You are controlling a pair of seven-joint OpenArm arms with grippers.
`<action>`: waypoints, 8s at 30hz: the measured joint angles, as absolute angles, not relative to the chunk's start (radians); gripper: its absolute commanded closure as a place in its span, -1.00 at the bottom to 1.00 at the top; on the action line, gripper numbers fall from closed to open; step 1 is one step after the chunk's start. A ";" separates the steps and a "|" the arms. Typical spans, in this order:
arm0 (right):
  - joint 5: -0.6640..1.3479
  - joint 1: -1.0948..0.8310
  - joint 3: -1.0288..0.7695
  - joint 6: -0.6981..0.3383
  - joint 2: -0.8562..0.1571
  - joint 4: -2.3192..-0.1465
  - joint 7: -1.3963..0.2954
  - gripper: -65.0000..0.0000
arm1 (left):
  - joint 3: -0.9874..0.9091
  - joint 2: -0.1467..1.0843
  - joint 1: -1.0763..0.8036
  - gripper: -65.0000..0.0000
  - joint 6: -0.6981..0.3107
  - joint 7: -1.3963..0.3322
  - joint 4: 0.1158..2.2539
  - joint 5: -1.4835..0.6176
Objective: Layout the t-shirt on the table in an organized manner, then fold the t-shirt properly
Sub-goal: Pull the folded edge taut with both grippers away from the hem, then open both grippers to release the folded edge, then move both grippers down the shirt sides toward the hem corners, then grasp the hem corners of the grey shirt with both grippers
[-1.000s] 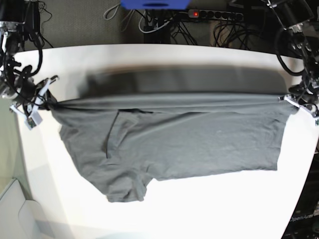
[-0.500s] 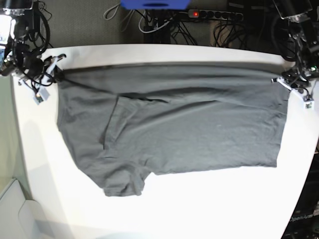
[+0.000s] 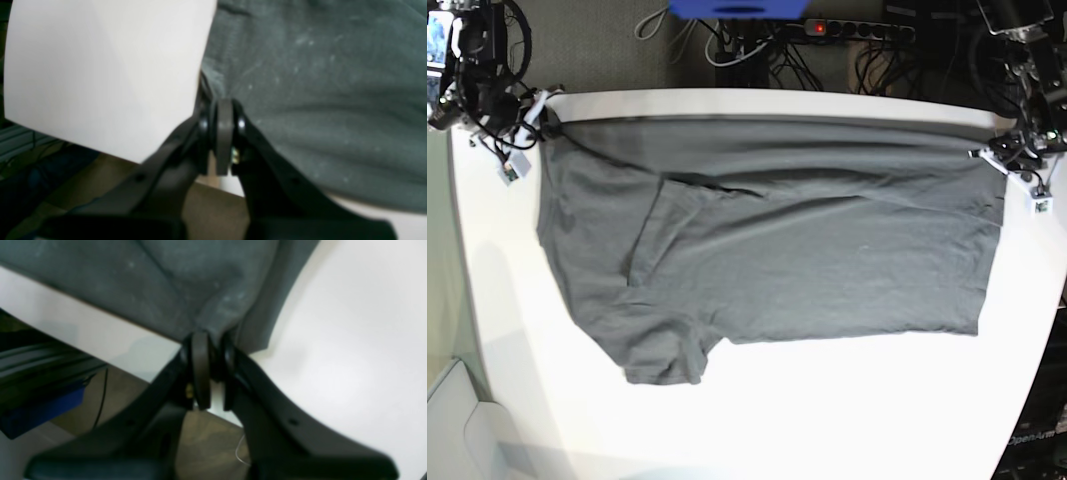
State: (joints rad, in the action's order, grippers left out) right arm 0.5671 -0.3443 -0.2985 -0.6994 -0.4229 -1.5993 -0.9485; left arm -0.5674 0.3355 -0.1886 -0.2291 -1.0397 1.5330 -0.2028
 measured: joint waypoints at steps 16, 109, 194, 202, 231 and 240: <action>0.469 -0.345 -0.404 -0.703 -0.365 -1.609 -0.957 0.46 | -0.567 0.340 -0.229 -0.16 -0.229 -1.040 1.544 -0.195; 0.078 0.586 -0.191 -0.695 -0.349 -0.569 -0.275 -0.10 | -0.408 0.340 0.386 -0.17 -0.214 -0.474 0.901 -0.187; 0.101 0.464 -0.229 -0.608 -0.338 -0.575 -0.118 1.00 | -0.045 0.346 0.562 0.87 -0.236 -0.036 0.363 -0.143; 0.101 0.465 -0.229 -0.608 -0.327 -0.576 -0.111 1.00 | -0.049 0.349 0.551 0.88 -0.235 -0.036 0.381 -0.147; 0.251 0.334 -0.231 -0.683 -0.353 -0.769 0.042 1.00 | -0.208 0.352 0.313 0.88 -0.224 -0.395 0.932 -0.163; 0.249 0.162 -0.230 -0.694 -0.330 -1.022 0.046 1.00 | -0.208 0.363 0.284 0.88 -0.217 -0.485 1.028 -0.260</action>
